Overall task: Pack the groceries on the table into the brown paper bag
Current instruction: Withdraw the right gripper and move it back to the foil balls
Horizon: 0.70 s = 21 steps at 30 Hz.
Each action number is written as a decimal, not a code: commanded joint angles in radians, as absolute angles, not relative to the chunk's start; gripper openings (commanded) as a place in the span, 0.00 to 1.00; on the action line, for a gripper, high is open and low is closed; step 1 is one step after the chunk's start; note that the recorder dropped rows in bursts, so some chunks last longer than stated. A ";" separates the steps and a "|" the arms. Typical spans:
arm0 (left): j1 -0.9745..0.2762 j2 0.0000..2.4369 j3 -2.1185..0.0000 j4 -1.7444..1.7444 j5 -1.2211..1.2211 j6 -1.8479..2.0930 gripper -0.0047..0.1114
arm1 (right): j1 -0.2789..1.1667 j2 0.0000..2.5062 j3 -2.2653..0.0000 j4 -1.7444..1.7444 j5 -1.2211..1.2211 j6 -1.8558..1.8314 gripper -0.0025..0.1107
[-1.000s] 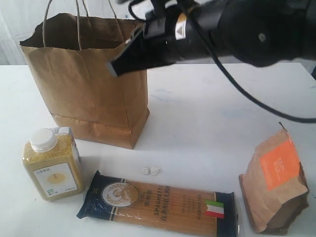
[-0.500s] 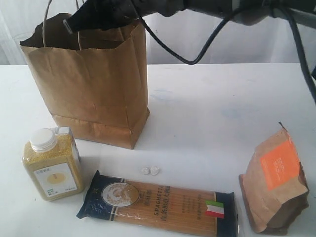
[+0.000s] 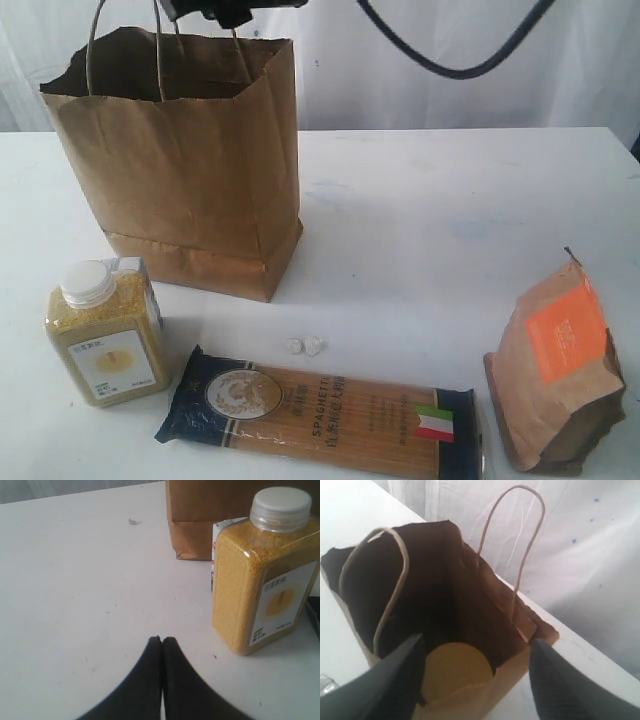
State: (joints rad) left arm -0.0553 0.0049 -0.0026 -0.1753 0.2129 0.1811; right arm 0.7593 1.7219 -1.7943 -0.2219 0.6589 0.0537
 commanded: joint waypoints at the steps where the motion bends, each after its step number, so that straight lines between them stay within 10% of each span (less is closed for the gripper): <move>1: -0.052 0.000 0.000 -0.177 0.209 0.182 0.04 | 0.758 1.648 -1.762 -0.229 0.728 0.021 0.50; 21: -0.052 0.000 0.000 -0.177 0.209 0.182 0.04 | 0.758 1.149 -1.102 -0.201 0.620 0.102 0.44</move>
State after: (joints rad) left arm -0.0553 0.0049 -0.0026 -0.1753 0.2129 0.1811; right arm 0.7593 1.1800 -1.1904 -0.2192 0.6444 0.0806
